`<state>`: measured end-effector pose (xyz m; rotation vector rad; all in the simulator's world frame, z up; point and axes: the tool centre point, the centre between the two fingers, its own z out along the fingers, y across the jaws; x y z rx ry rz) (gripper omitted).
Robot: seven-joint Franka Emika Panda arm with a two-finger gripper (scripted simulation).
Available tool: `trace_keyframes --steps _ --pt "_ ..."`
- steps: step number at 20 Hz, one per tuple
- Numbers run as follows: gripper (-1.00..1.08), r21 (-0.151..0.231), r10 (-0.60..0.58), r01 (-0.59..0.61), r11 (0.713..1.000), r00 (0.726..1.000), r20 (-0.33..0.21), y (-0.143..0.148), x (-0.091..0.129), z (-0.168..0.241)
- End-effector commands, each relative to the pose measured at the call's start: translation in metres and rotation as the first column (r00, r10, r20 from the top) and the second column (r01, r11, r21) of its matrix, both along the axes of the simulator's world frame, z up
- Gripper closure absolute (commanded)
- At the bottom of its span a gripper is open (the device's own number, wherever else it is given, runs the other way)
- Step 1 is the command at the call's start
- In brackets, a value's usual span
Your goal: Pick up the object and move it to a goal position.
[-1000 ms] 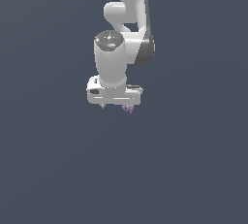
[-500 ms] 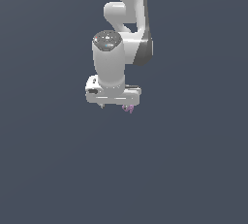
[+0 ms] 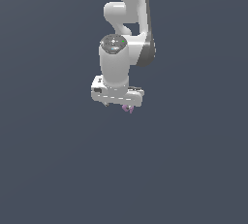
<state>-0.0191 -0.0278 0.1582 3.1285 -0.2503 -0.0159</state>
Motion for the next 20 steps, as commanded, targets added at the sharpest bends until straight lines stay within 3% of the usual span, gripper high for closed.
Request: trace_keyframes --steps 1,9,20 --pt "-0.92 0.0 -0.04 0.04 0.999 0.999 0.001 0.005 -0.006 -0.006" --pt "-0.92 0.001 -0.21 0.21 0.978 0.978 0.004 0.026 -0.032 -0.031" --pt "-0.92 0.002 -0.417 0.417 0.909 0.909 0.008 0.048 -0.07 -0.059"
